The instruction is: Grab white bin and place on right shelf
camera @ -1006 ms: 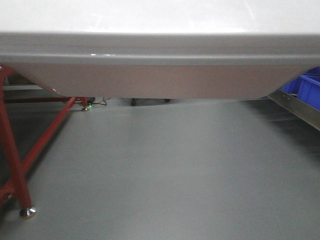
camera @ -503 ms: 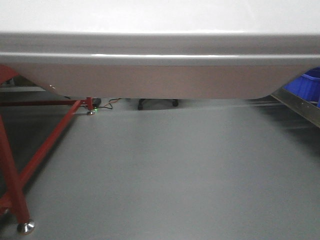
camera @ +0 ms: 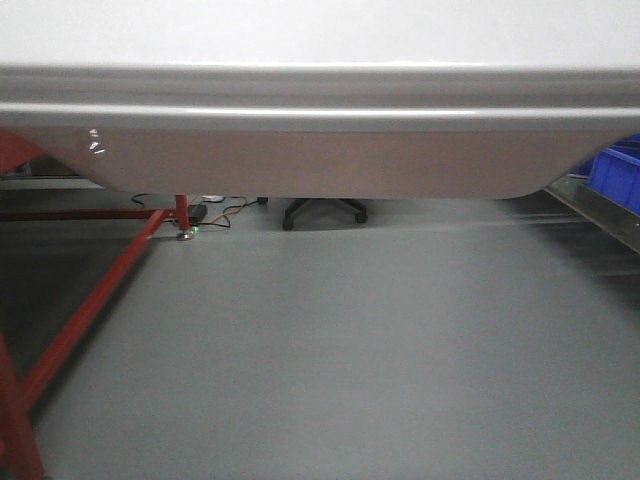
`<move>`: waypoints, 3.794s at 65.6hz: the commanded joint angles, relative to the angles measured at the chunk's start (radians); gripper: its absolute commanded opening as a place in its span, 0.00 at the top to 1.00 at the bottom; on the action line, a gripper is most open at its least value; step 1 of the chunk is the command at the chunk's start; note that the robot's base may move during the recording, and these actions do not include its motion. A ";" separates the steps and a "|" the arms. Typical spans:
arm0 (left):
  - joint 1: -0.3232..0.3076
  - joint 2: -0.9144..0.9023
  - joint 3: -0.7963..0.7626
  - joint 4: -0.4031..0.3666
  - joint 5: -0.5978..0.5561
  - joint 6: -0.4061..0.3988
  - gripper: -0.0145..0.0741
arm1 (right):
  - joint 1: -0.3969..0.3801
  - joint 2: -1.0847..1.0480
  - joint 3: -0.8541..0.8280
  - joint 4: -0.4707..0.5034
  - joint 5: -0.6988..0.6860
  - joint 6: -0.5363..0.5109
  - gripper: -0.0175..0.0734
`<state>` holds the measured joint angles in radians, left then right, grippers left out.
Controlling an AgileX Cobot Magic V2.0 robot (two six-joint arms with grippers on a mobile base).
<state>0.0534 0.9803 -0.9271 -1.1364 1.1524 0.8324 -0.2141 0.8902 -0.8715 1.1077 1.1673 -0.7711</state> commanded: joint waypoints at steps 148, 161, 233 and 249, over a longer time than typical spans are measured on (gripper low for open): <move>-0.019 -0.022 -0.032 -0.154 0.067 0.014 0.60 | 0.009 -0.015 -0.029 0.158 0.115 -0.012 0.43; -0.019 -0.022 -0.032 -0.154 0.067 0.014 0.60 | 0.009 -0.015 -0.029 0.158 0.115 -0.012 0.43; -0.019 -0.022 -0.032 -0.154 0.067 0.014 0.60 | 0.009 -0.015 -0.029 0.158 0.115 -0.012 0.43; -0.019 -0.022 -0.032 -0.154 0.067 0.014 0.60 | 0.009 -0.015 -0.029 0.158 0.115 -0.012 0.43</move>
<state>0.0534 0.9779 -0.9271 -1.1341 1.1524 0.8324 -0.2141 0.8902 -0.8715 1.1060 1.1675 -0.7711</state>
